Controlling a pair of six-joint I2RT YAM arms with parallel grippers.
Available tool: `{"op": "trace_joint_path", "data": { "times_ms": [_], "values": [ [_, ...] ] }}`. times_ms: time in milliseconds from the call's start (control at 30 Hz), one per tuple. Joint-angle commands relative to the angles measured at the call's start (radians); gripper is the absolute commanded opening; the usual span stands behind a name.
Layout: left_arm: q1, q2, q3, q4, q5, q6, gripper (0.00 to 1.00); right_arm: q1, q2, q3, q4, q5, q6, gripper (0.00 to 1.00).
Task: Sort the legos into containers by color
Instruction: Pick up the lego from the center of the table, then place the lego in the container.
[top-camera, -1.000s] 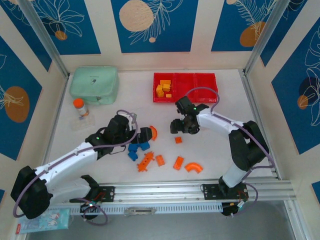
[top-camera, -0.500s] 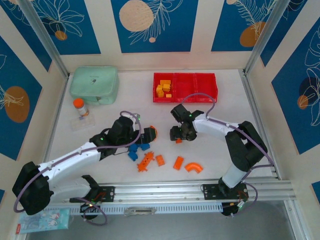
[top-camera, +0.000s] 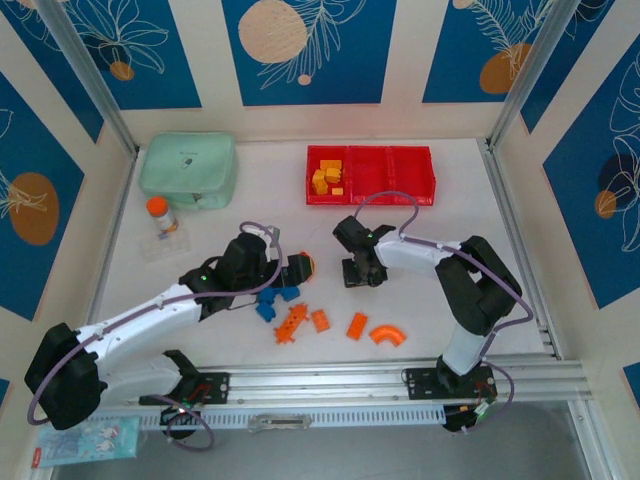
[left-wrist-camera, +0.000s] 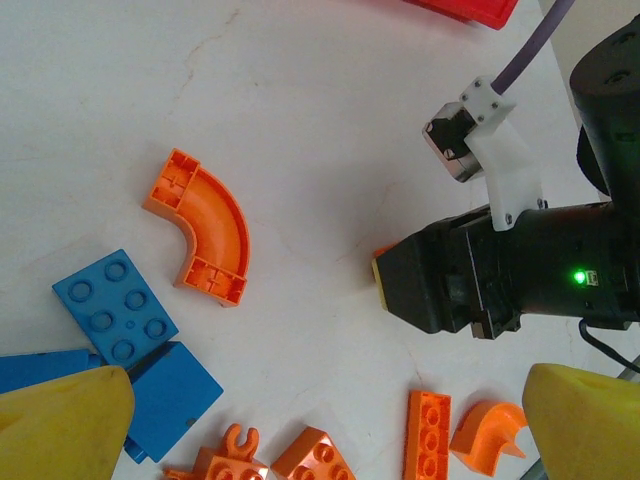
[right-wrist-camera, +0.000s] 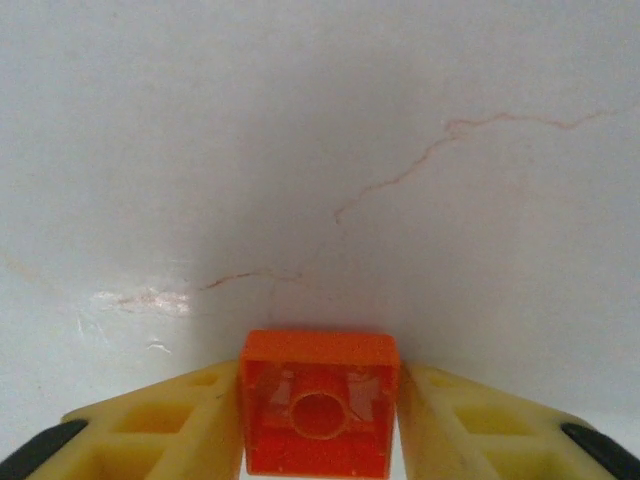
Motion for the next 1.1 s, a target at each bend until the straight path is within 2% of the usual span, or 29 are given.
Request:
{"op": "trace_joint_path", "data": {
  "times_ms": [0, 233, 467, 700, 1067],
  "values": [
    [-0.01, 0.001, -0.001, 0.009, -0.015, 0.006, 0.99, 0.006, 0.012, 0.024, 0.004, -0.005, 0.007, 0.37],
    [-0.008, 0.0, 0.004, 0.008, -0.008, 0.016, 0.99, -0.007, -0.012, 0.043, 0.003, -0.004, 0.005, 0.26],
    [-0.002, 0.006, 0.05, -0.028, -0.011, 0.062, 0.99, -0.052, -0.055, 0.083, -0.01, -0.012, -0.014, 0.23],
    [0.048, 0.02, 0.089, -0.042, 0.023, 0.098, 0.99, -0.136, -0.058, 0.199, -0.021, -0.009, -0.05, 0.21],
    [0.163, 0.091, 0.145, -0.02, 0.106, 0.114, 0.99, -0.267, 0.13, 0.524, -0.014, 0.054, -0.113, 0.21]
  ]
}}
